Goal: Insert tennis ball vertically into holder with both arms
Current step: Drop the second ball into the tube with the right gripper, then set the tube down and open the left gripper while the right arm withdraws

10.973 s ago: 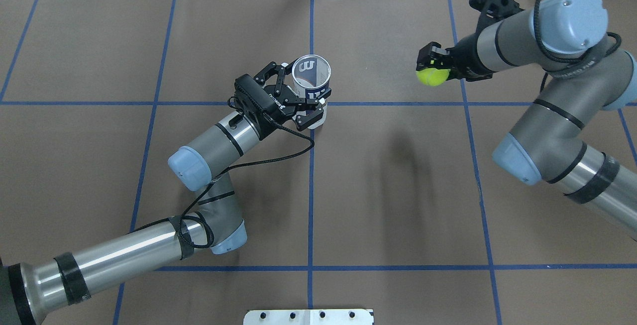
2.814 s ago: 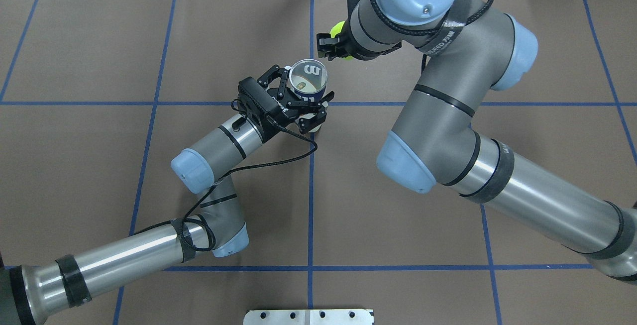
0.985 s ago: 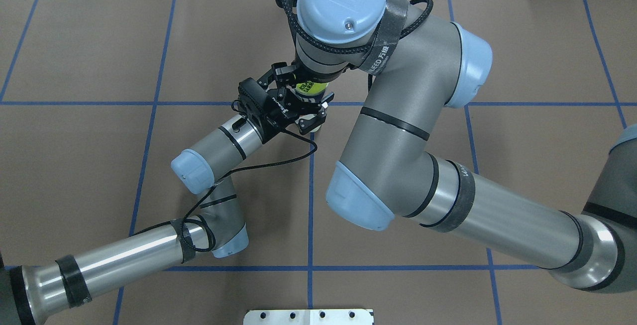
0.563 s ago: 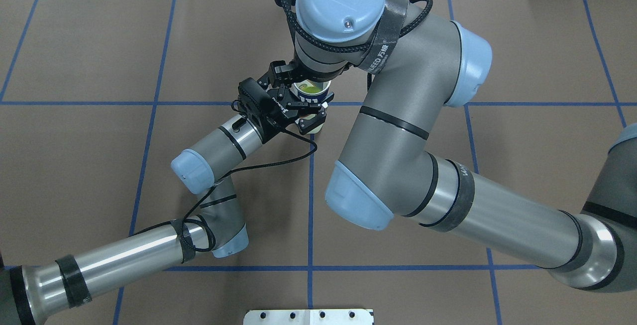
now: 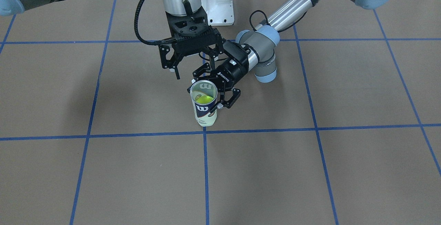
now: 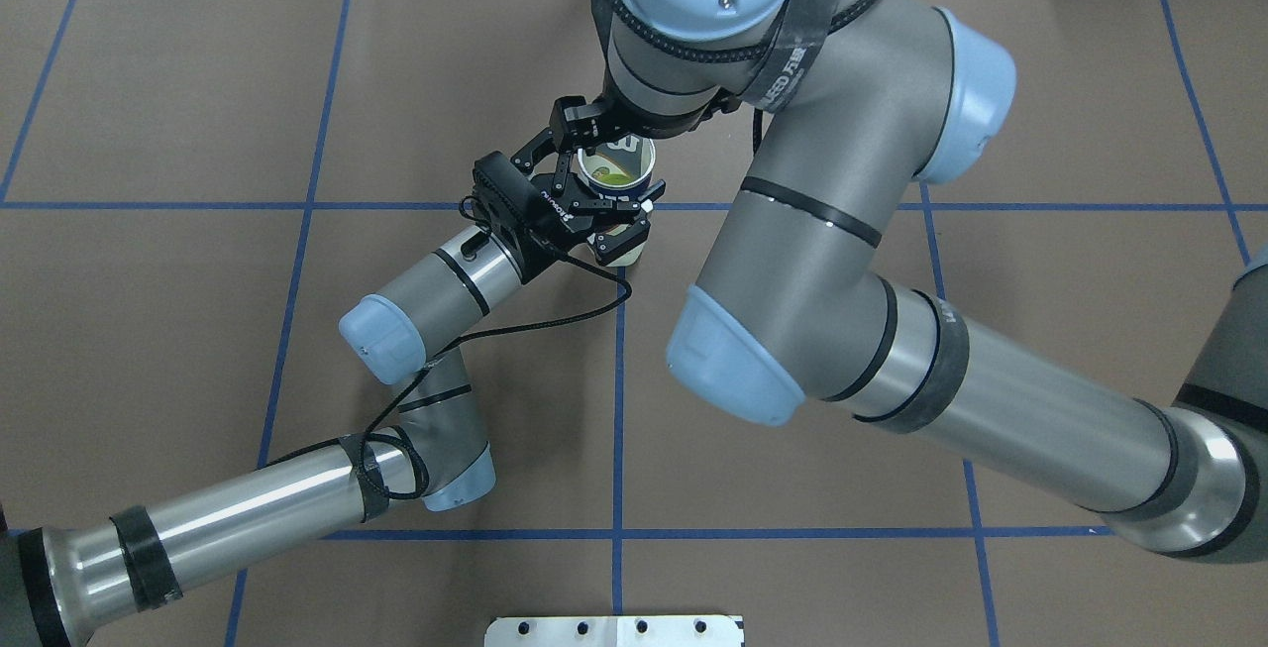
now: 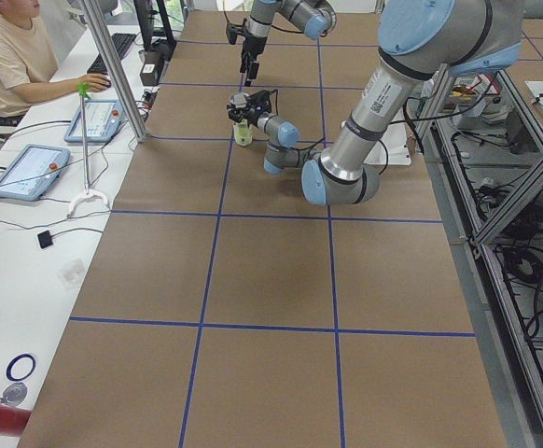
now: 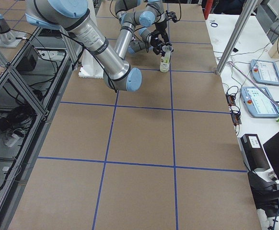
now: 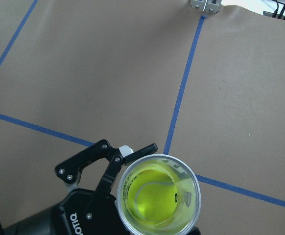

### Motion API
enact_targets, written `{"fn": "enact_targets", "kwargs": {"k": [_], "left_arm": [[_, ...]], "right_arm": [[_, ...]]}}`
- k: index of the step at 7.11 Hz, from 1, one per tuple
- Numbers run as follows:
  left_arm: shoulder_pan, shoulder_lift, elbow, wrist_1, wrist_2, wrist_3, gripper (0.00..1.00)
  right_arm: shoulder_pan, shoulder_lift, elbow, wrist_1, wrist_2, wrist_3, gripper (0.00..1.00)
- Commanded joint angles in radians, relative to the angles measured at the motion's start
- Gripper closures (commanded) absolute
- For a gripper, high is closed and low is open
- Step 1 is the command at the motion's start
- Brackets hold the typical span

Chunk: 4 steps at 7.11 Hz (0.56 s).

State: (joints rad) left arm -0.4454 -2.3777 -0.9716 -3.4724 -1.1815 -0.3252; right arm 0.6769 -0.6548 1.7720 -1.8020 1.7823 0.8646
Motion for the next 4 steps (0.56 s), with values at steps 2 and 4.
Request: {"fn": "enact_targets", "kwargs": {"k": [2,4], "left_arm": [[-0.009,0.000,-0.058,0.001,-0.001,-0.002,0.01],[-0.028,0.002,-0.091,0.001,-0.003,-0.002,0.01]], "right_arm": [[0.243,-0.127,0.000,-0.004,0.176,-0.201,0.02],[0.393,-0.247,-0.008,0.000,0.228,-0.437,0.02]]}}
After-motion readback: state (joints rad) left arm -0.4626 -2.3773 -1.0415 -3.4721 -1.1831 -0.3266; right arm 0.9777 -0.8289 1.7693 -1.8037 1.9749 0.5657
